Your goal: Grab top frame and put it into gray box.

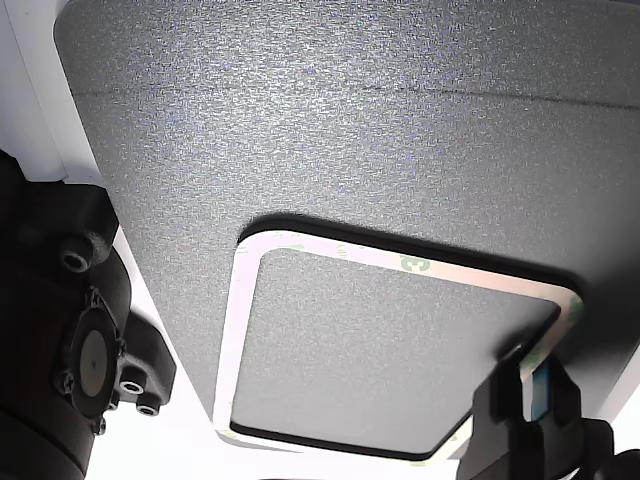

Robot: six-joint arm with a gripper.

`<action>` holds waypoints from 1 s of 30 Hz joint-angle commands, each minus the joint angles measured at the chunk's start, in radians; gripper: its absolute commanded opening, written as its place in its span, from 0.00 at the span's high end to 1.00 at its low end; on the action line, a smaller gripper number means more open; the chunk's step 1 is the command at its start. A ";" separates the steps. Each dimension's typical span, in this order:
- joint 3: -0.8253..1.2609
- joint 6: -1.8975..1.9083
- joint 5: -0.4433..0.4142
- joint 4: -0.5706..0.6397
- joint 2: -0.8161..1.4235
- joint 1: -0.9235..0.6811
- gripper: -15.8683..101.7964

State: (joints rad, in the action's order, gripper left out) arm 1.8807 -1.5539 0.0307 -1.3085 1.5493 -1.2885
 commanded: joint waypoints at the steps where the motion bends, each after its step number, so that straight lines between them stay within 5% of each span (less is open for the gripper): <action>1: 0.002 0.012 -0.002 0.035 0.026 0.020 0.85; 2: 0.005 0.012 -0.005 0.051 0.032 0.020 0.96; 7: -0.055 0.029 -0.018 -0.015 0.041 0.014 0.96; 15: -0.443 0.393 -0.160 -0.307 0.052 -0.008 0.96; 24: -0.601 1.198 -0.525 -0.311 0.031 0.021 0.96; 30: -0.624 1.545 -0.586 -0.345 0.032 0.146 0.96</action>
State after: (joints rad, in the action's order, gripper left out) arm 1.2824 -0.3037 -0.5522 -1.6444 1.5524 -1.2042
